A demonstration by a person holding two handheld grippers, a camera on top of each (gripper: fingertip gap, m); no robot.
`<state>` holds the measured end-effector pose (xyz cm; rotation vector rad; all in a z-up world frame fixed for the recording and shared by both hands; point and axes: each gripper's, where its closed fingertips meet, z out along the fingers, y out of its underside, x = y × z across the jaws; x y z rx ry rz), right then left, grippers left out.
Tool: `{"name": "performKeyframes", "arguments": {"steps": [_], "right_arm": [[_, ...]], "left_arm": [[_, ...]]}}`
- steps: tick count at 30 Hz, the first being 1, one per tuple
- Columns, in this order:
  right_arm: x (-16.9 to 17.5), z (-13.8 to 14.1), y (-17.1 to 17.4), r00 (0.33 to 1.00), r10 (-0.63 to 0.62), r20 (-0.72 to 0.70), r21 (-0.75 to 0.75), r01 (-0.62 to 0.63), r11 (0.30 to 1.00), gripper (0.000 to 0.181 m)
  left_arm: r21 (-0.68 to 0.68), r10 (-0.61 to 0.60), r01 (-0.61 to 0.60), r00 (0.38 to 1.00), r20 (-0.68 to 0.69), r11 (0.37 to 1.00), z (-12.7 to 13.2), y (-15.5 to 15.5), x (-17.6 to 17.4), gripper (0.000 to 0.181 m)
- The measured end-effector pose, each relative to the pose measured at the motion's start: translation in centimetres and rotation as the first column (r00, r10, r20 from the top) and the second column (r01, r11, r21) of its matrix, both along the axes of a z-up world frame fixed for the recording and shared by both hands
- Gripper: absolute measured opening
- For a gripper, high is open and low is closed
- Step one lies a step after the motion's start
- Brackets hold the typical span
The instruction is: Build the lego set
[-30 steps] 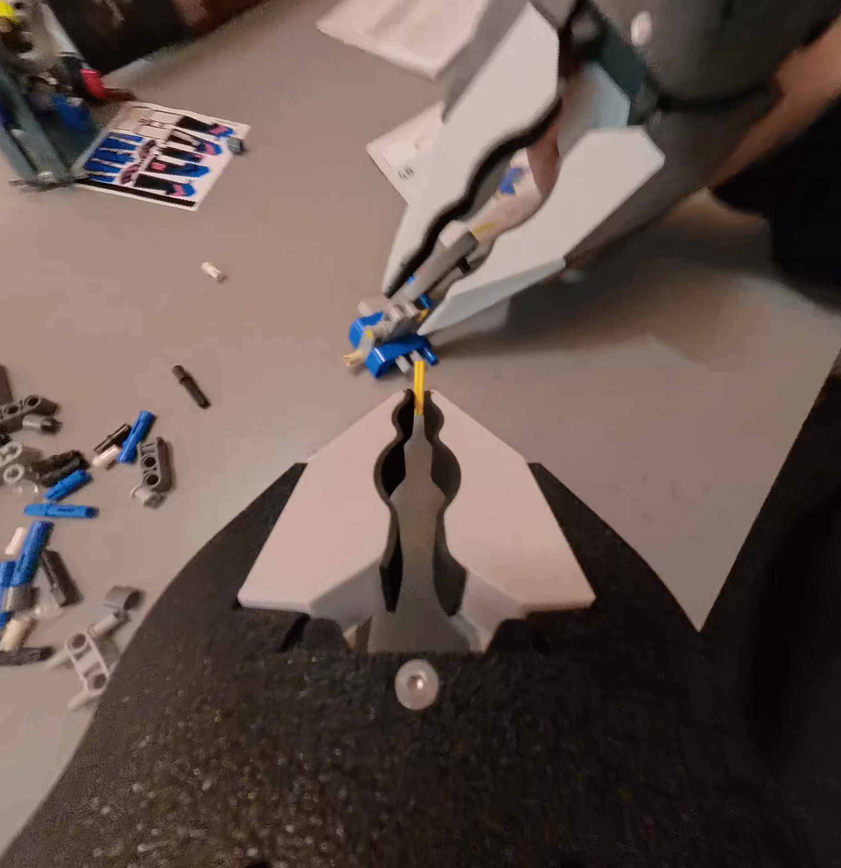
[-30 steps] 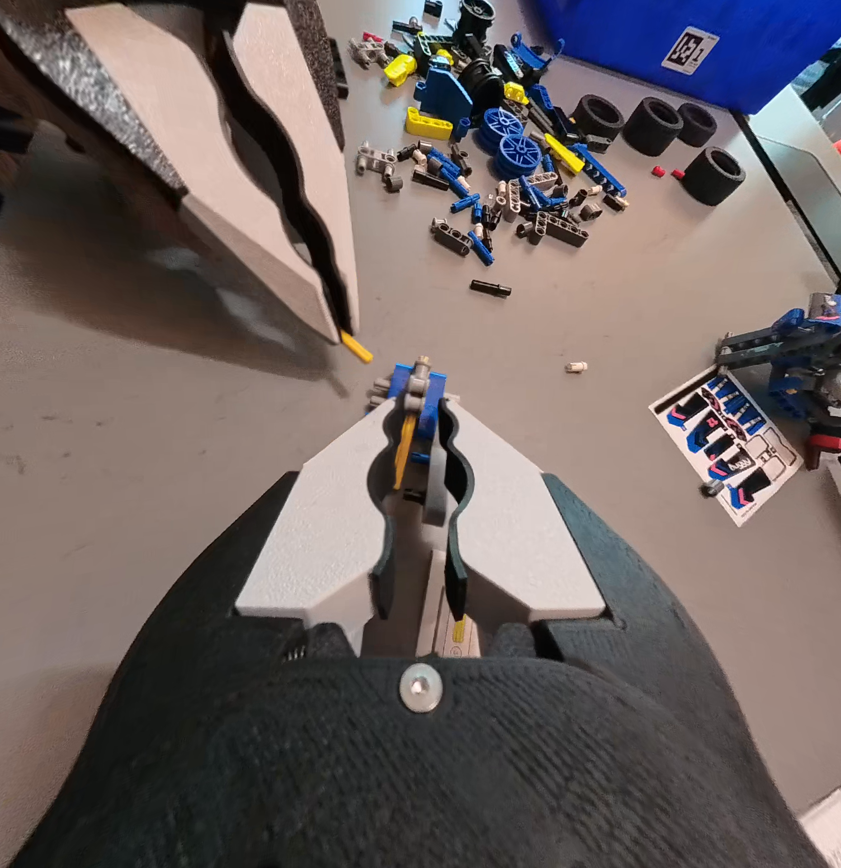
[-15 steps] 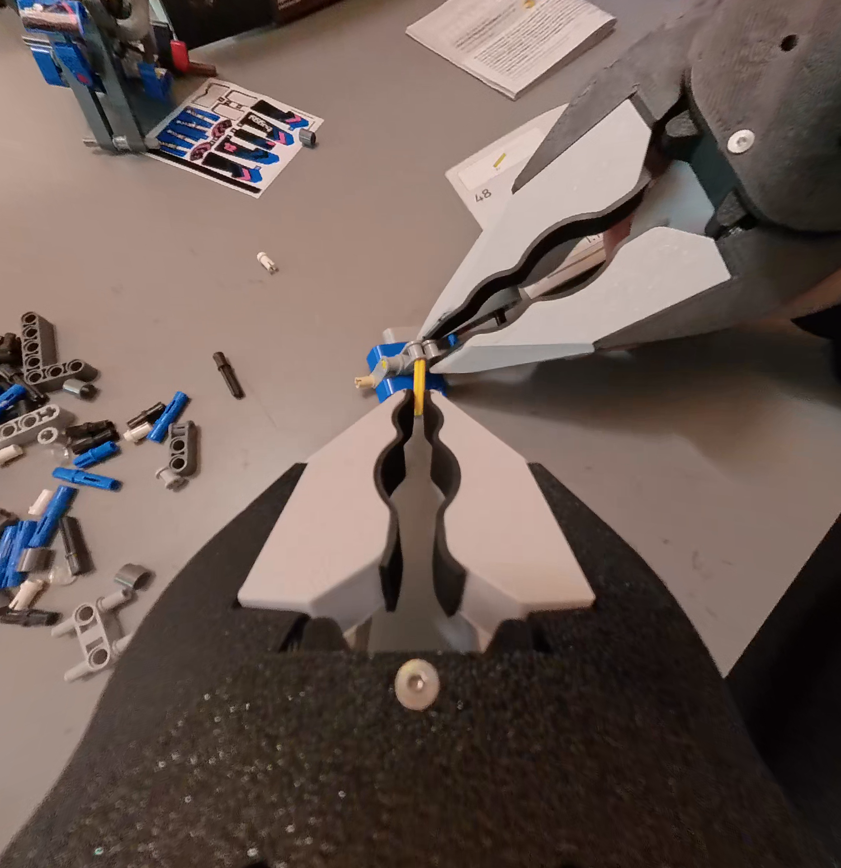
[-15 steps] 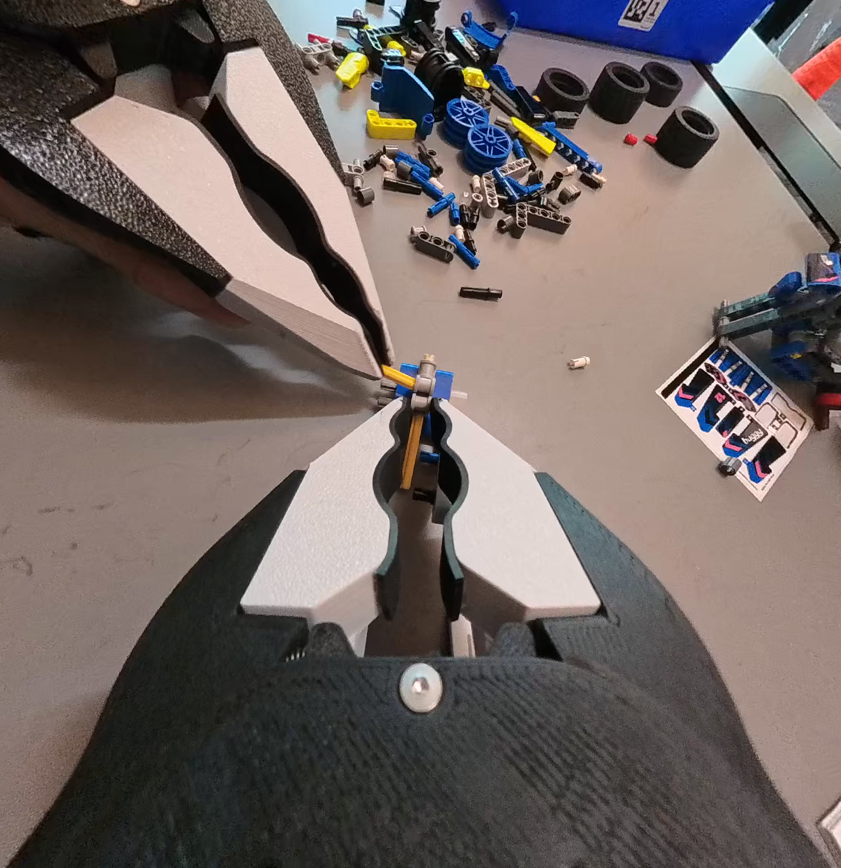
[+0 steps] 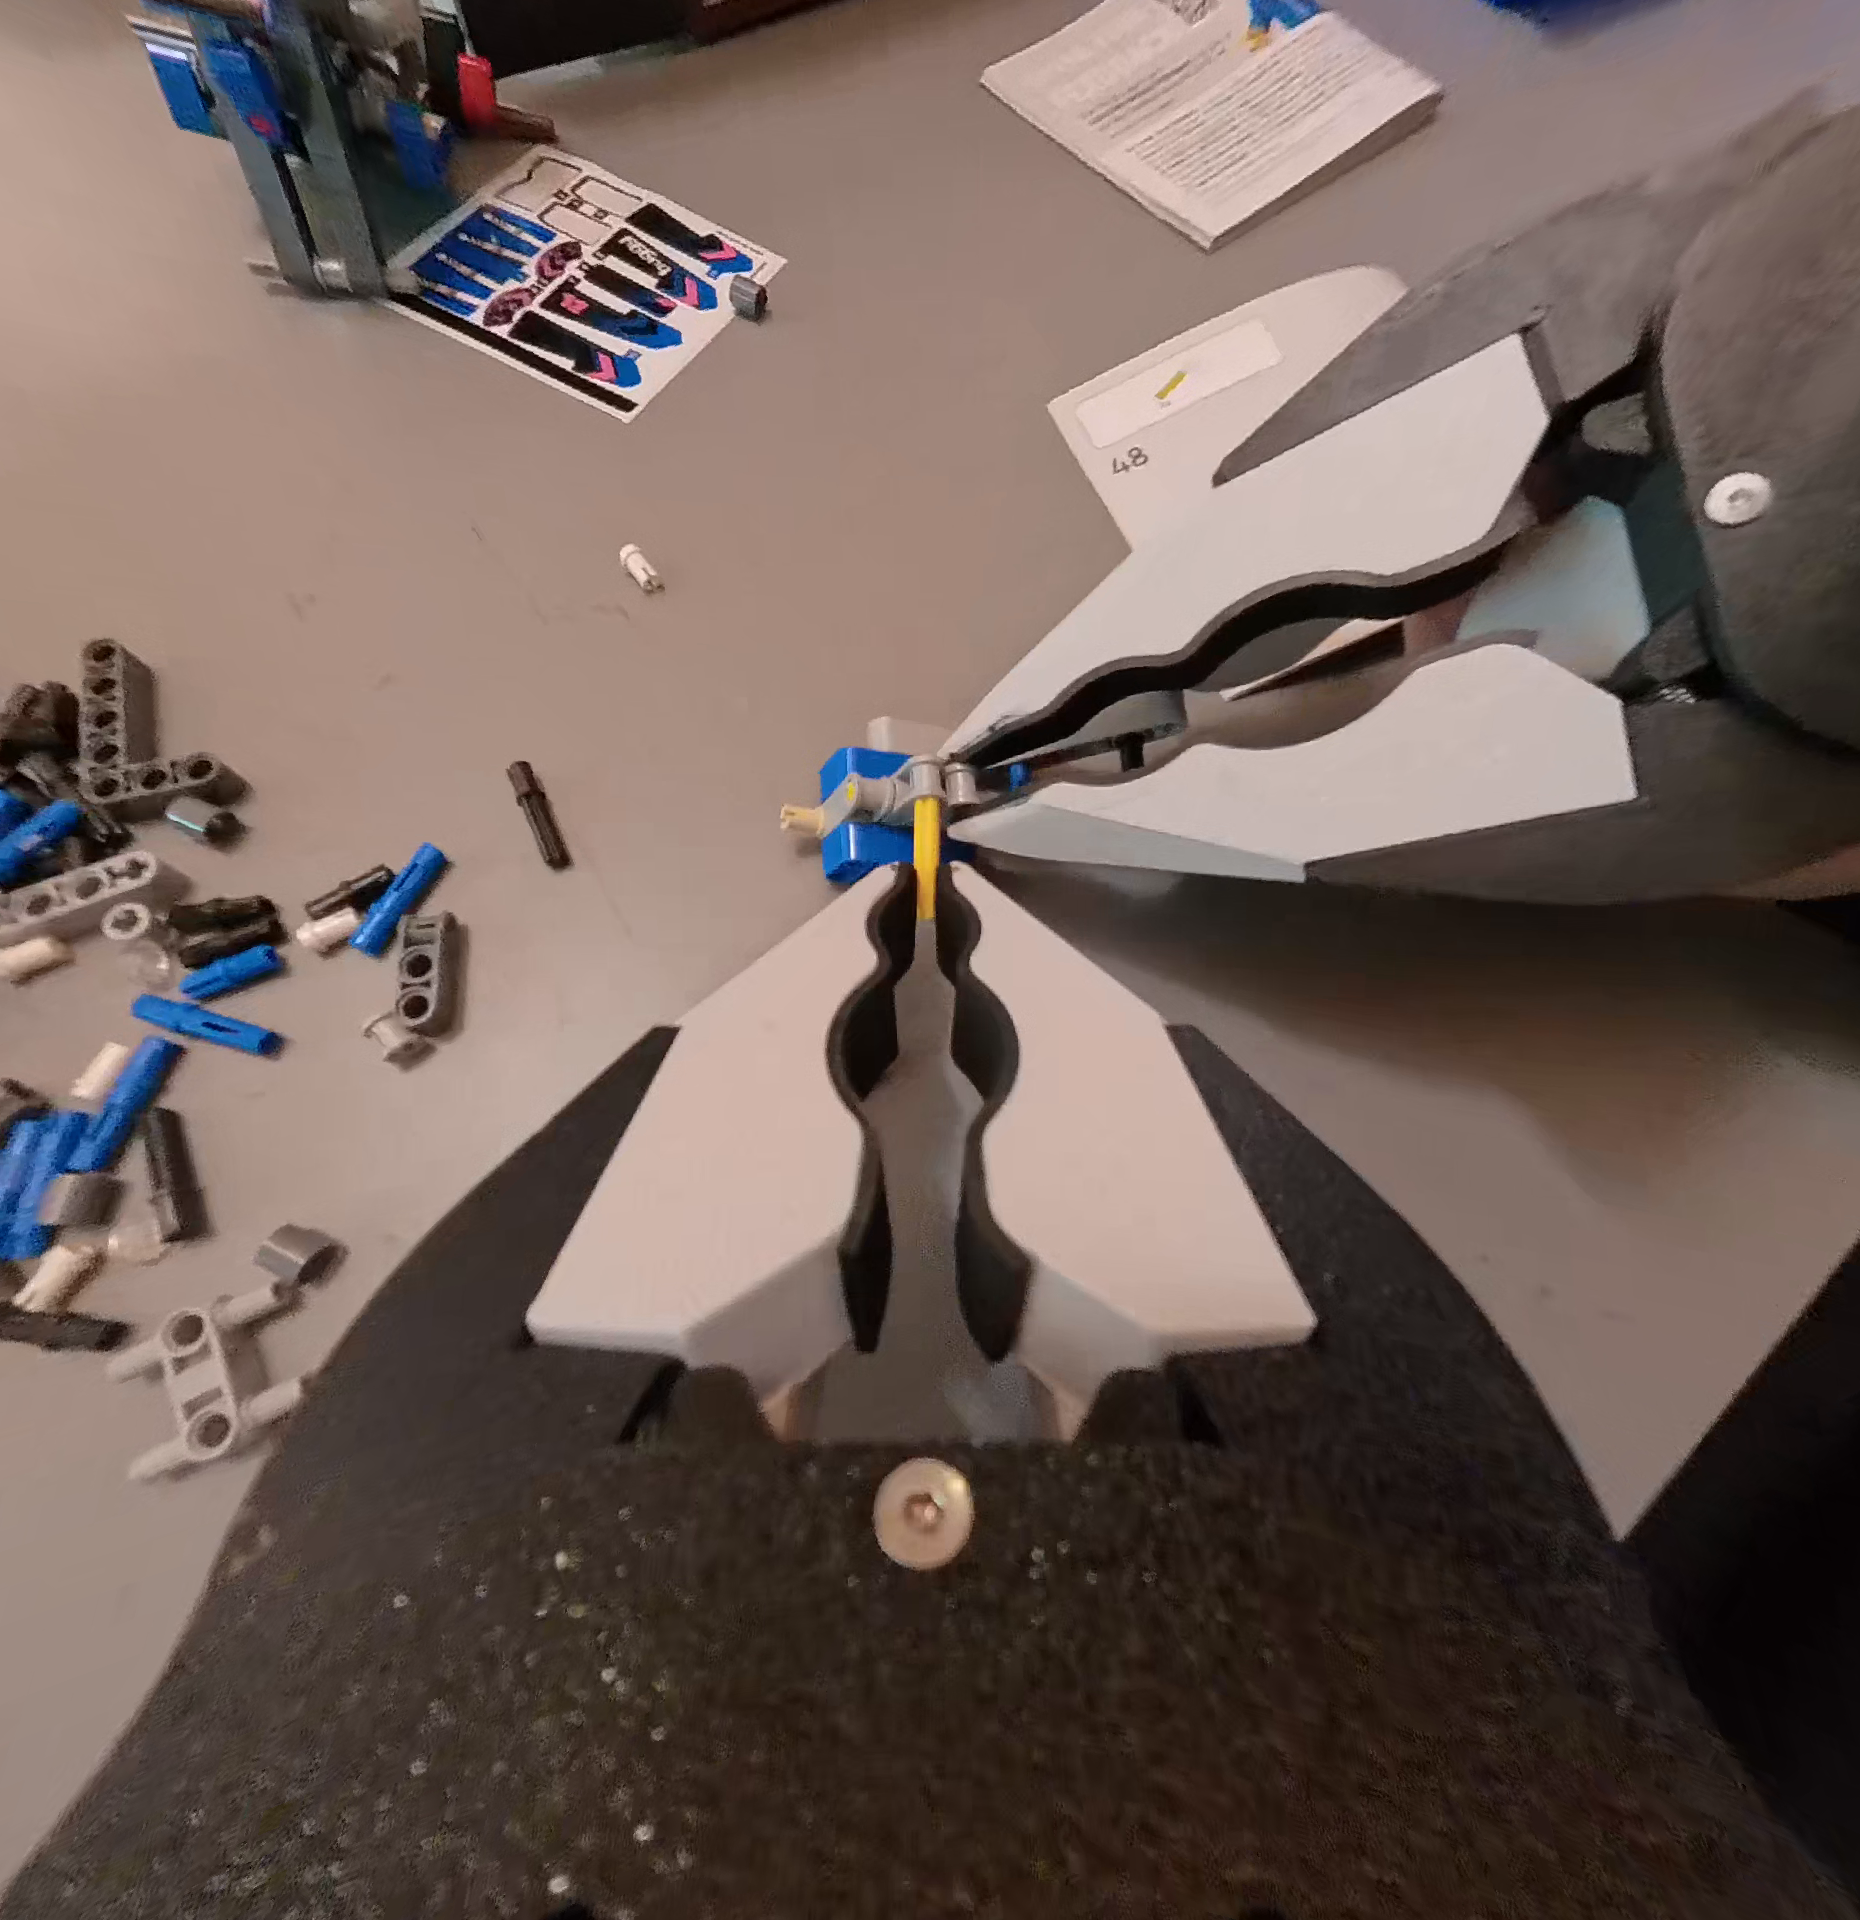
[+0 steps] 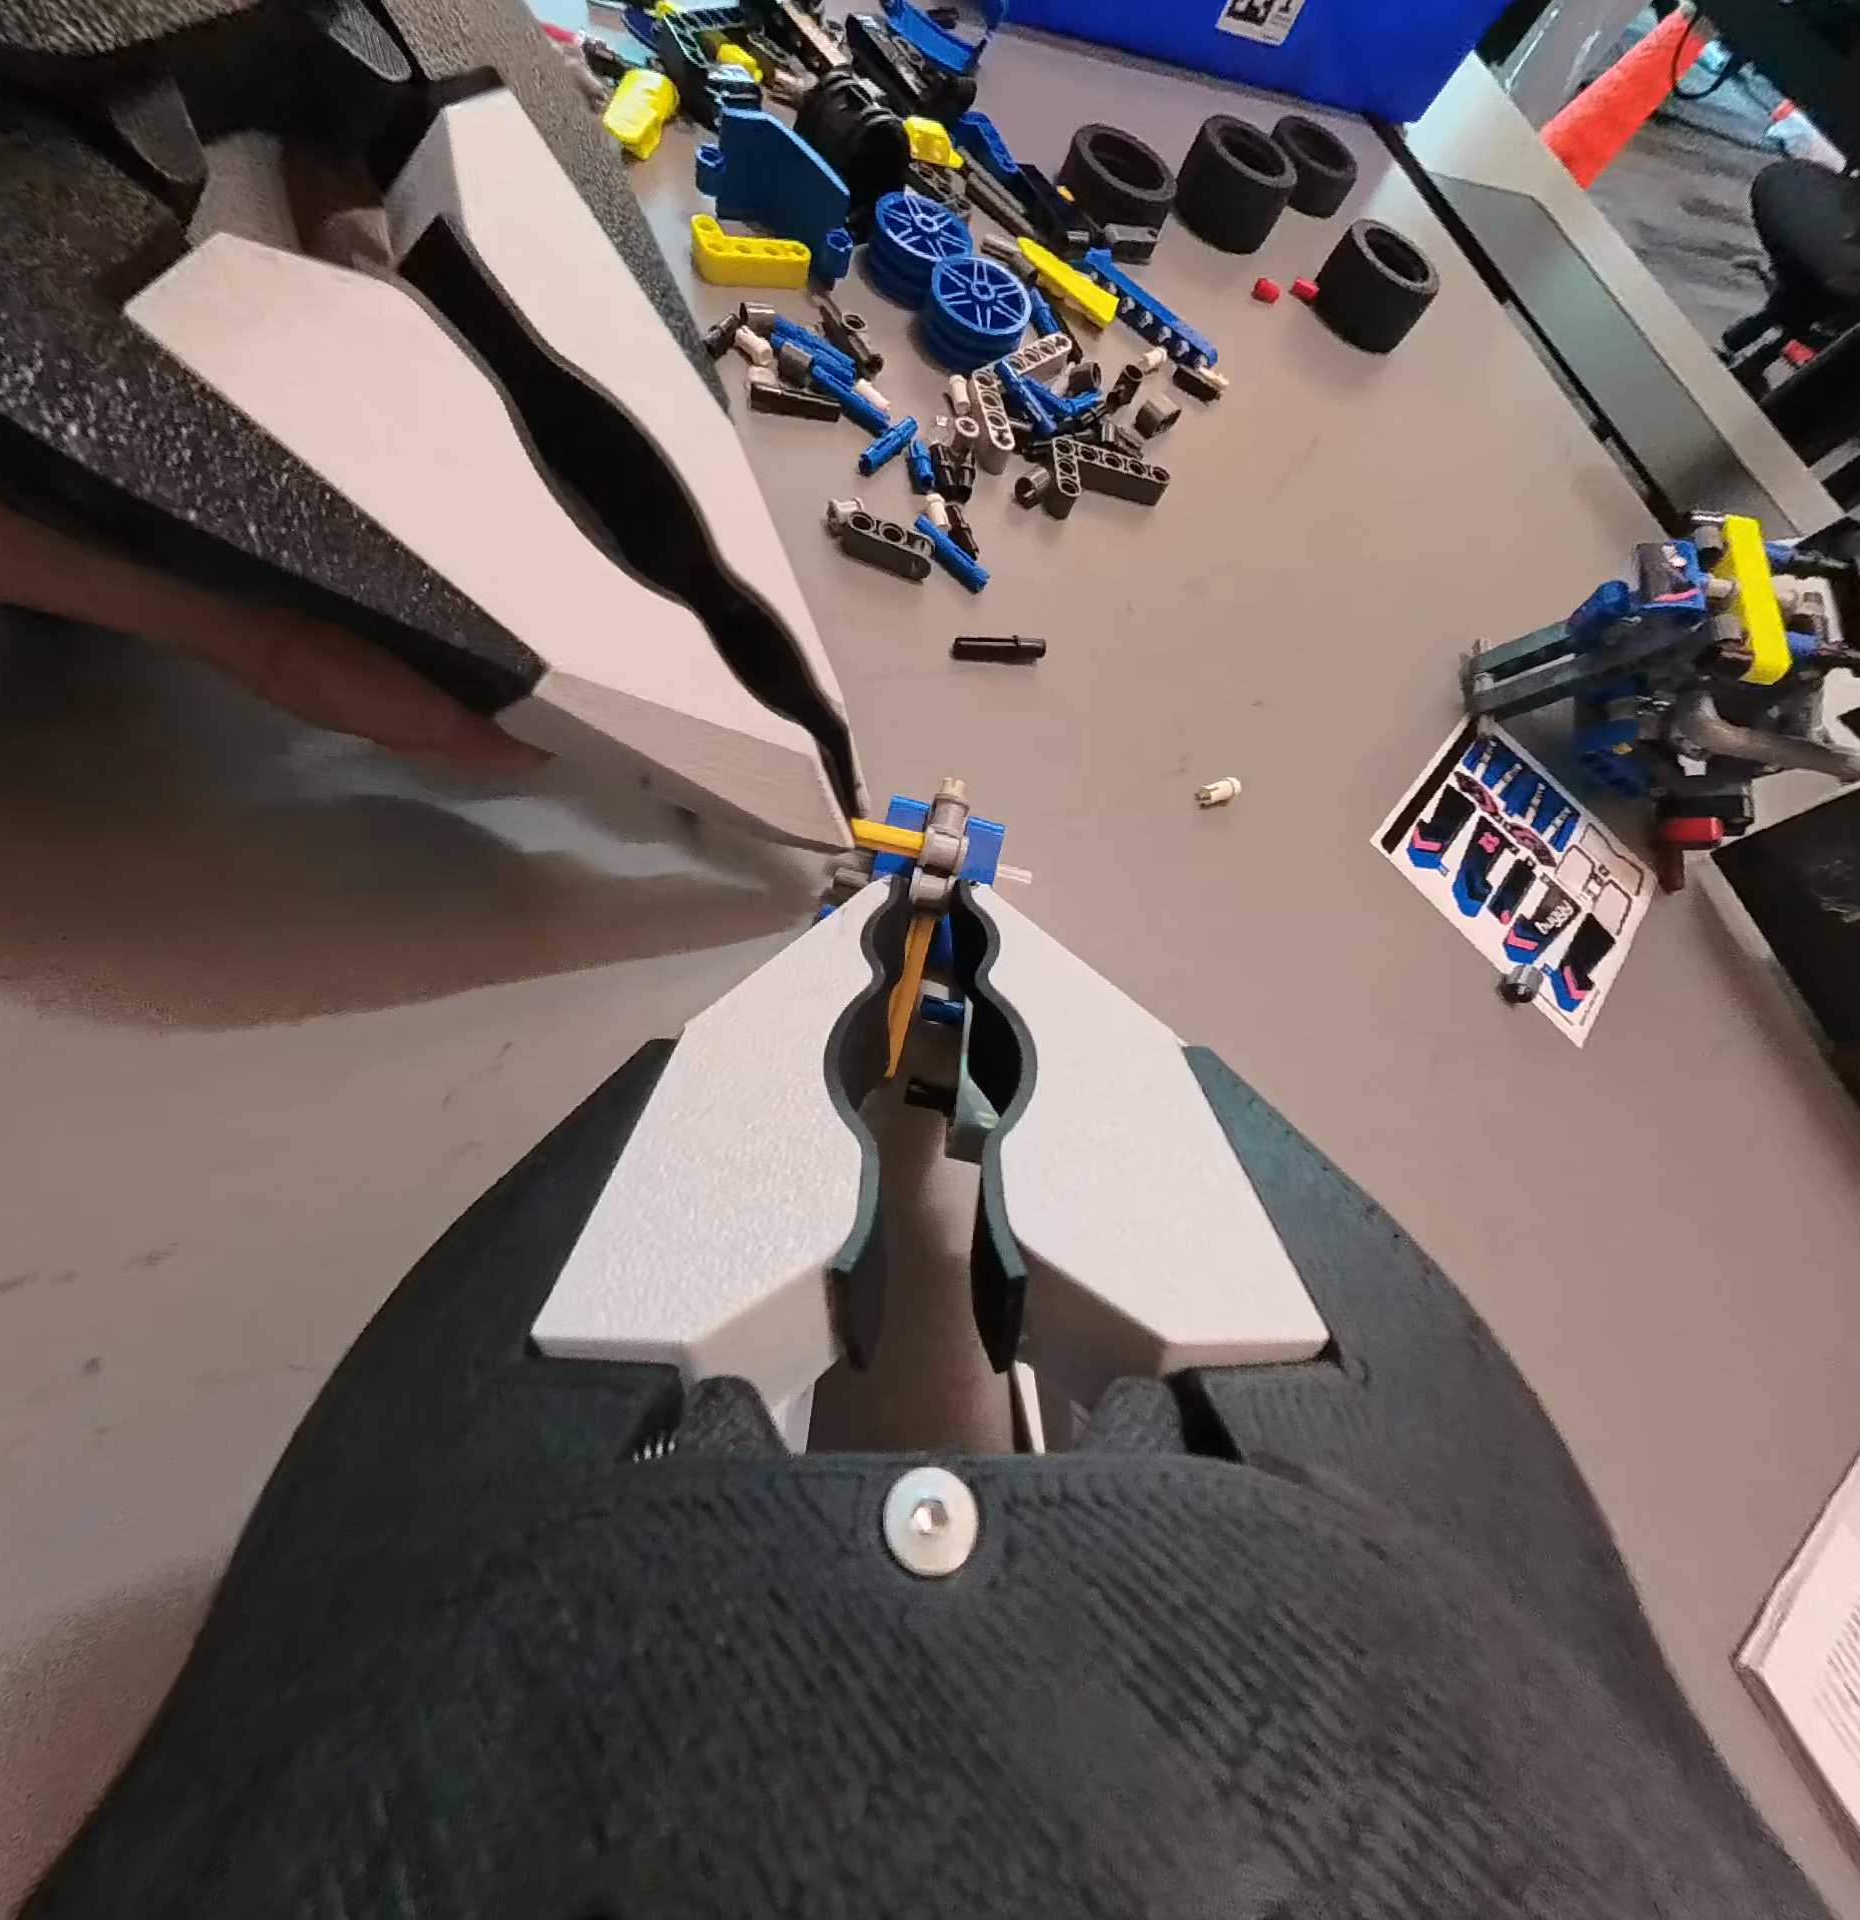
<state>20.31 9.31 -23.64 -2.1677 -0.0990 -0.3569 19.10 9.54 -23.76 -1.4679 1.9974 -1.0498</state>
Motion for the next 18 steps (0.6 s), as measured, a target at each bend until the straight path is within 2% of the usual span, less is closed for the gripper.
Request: {"name": "performKeyframes", "arguments": {"steps": [1,3,4,5,8,12,13,14,16,18], "right_arm": [[0.02,0.01,0.03,1.000,0.000,0.008,0.001,0.000,1.000,0.007],[0.13,0.01,0.11,1.000,-0.014,0.025,0.000,0.014,1.000,0.007],[0.17,0.03,0.08,0.999,-0.020,0.034,-0.003,0.020,1.000,0.007],[0.20,0.04,0.02,0.999,-0.018,0.047,-0.008,0.019,1.000,0.007],[0.18,0.22,0.04,0.997,-0.011,0.080,0.011,0.010,1.000,0.007],[-0.02,0.14,0.21,0.991,0.016,0.131,-0.005,-0.016,1.000,0.007],[-0.12,0.11,0.29,0.990,0.025,0.136,-0.006,-0.024,1.000,0.007],[-0.33,0.06,0.43,0.991,0.037,0.131,-0.005,-0.037,0.999,0.007],[-0.21,0.01,0.44,0.993,0.026,0.115,-0.006,-0.025,1.000,0.007],[-0.01,0.05,0.34,0.995,0.007,0.099,-0.002,-0.007,1.000,0.007]], "left_arm": [[0.051,-0.001,0.000,1.000,0.008,0.999,-0.01,0.08,0.04,0.000],[0.190,-0.006,0.000,0.999,0.031,0.982,0.05,0.18,0.10,0.000],[0.225,-0.009,0.001,0.999,0.036,0.974,0.08,0.10,0.12,0.000],[0.198,-0.010,0.003,0.999,0.032,0.980,0.13,-0.15,0.14,0.001],[-0.064,0.005,-0.006,1.000,-0.004,0.998,0.68,-0.16,0.26,0.000],[-0.358,0.007,-0.033,0.997,-0.073,0.933,0.66,0.05,0.17,0.000],[-0.392,0.006,-0.037,0.997,-0.080,0.919,0.64,0.19,0.16,0.000],[-0.369,0.003,-0.030,0.997,-0.073,0.929,0.56,0.35,0.18,0.000],[-0.225,-0.008,0.000,0.999,-0.035,0.974,0.48,0.39,0.22,0.000],[-0.100,-0.024,0.023,1.000,-0.010,0.995,0.47,0.19,0.30,0.000]]}}
